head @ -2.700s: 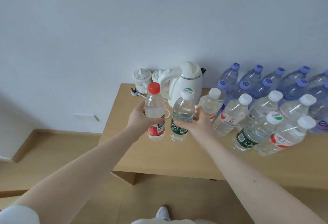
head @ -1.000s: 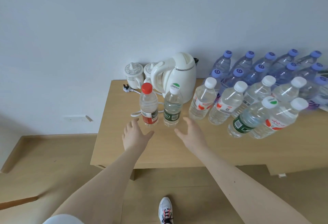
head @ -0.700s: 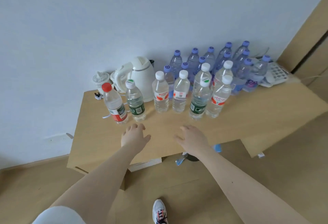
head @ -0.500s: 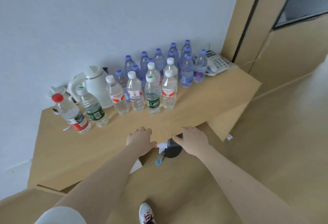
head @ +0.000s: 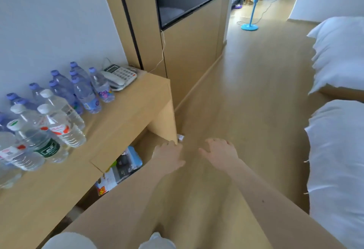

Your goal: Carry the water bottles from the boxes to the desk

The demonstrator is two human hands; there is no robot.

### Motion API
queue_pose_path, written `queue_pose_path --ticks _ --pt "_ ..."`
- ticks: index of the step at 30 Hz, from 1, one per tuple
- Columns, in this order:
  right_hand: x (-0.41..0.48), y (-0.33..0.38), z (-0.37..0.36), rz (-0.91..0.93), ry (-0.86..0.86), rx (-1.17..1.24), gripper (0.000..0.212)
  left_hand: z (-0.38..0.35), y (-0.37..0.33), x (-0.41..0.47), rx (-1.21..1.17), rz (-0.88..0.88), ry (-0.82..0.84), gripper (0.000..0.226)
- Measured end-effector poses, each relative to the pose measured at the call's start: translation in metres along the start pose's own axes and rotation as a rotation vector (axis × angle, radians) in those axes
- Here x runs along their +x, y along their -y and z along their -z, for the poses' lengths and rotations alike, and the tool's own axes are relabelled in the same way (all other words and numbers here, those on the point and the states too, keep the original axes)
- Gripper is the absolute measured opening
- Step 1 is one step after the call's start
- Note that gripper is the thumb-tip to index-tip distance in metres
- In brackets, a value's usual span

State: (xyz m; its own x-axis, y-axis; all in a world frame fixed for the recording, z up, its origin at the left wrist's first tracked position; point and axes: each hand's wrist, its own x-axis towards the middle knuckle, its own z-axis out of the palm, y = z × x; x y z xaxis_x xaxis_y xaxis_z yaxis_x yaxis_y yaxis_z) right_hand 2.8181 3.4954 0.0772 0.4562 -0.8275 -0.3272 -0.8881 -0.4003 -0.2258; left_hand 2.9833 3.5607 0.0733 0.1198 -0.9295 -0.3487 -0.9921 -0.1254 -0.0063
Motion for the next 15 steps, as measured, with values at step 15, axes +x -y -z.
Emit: queue_pose_path --ticks 15 --pt "0.032 -0.114 0.019 -0.324 0.004 0.072 0.052 0.038 -0.097 0.129 0.023 -0.27 0.088 0.052"
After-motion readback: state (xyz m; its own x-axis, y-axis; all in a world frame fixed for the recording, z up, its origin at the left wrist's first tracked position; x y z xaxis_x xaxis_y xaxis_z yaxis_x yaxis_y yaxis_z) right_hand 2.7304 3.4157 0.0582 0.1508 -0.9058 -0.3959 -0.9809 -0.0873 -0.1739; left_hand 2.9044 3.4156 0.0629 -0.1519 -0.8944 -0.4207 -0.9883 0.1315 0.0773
